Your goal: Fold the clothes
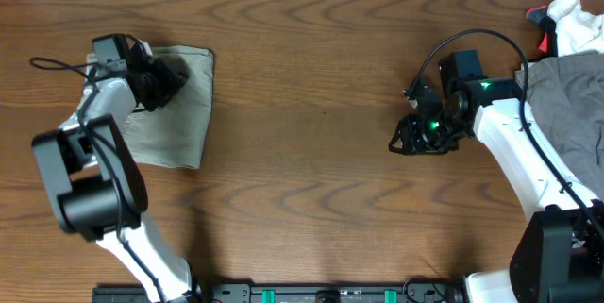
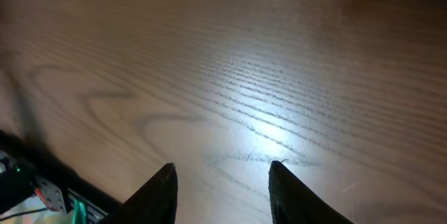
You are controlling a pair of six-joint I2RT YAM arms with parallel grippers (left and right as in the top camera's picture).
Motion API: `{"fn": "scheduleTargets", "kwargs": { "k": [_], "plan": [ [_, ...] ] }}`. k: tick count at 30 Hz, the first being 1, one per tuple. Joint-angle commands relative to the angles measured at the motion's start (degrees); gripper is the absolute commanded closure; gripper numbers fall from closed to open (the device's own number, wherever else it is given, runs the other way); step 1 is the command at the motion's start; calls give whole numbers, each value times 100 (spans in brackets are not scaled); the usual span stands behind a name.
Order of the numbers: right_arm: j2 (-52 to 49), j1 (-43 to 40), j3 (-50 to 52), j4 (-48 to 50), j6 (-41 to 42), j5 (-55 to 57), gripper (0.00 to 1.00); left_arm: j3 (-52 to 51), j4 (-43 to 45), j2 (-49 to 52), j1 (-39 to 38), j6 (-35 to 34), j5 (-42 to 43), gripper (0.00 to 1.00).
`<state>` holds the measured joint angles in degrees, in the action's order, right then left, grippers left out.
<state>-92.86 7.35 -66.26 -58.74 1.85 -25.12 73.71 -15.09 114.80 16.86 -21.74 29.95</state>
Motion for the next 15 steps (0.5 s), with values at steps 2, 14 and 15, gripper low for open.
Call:
{"fn": "scheduleTargets", "kwargs": {
  "k": [2, 14, 15],
  "plan": [
    [72, -85, -81, -17, -98, -90, 56, 52, -553, -1346, 13, 1029, 264, 57],
    [1097, -144, -422, 122, -24, -382, 51, 57, -3840, -4833, -11, 2492, 240, 54],
    [1305, -144, -457, 188, -24, -382, 50, 57, -4133, -5058, -24, 2702, 214, 54]
  ]
}}
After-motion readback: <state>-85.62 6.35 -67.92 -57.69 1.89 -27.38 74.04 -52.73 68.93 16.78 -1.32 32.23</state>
